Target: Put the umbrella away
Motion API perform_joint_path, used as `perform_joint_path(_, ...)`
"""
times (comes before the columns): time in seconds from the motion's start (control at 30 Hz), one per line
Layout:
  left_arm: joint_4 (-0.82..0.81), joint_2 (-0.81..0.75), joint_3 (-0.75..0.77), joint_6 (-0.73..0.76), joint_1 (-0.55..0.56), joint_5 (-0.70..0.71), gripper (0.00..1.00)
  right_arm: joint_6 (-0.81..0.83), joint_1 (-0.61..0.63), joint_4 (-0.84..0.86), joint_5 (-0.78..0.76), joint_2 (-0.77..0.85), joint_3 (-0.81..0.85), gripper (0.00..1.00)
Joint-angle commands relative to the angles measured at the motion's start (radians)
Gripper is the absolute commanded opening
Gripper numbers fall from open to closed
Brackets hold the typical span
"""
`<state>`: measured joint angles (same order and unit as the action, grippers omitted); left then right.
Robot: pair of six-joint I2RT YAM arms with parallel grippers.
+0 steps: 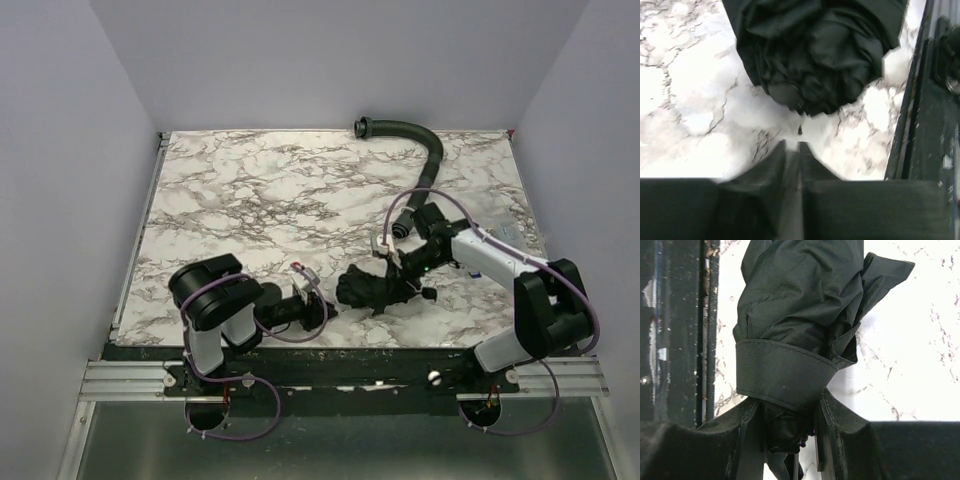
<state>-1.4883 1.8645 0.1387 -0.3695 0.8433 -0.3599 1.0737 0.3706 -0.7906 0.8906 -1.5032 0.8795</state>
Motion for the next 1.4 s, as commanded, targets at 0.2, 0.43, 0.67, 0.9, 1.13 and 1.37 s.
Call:
perform_joint_path(0.2, -0.104, -0.162, -0.08, -0.185, -0.007, -0.103, 0.99, -0.052, -0.009, 0.132, -0.027, 0.006, 0.012, 0.0)
perform_joint_path(0.43, -0.102, -0.154, 0.001, -0.166, 0.123, -0.08, 0.99, -0.092, -0.009, 0.104, 0.015, -0.006, 0.054, 0.0)
perform_joint_path(0.67, -0.099, -0.026, 0.151, -0.168, 0.181, 0.068, 0.94, -0.112, -0.009, 0.082, 0.041, -0.004, 0.064, 0.0)
perform_joint_path(0.9, -0.103, 0.045, 0.211, -0.156, 0.215, 0.138, 0.89, -0.125, -0.007, 0.083, 0.058, -0.006, 0.069, 0.01)
perform_joint_path(1.13, -0.104, 0.048, 0.223, -0.144, 0.245, 0.277, 0.81, -0.151, -0.007, 0.098, 0.059, -0.01, 0.065, 0.01)
perform_joint_path(1.37, -0.104, 0.058, 0.256, -0.249, 0.253, 0.321, 0.78, -0.197, -0.007, 0.121, 0.065, -0.022, 0.068, 0.01)
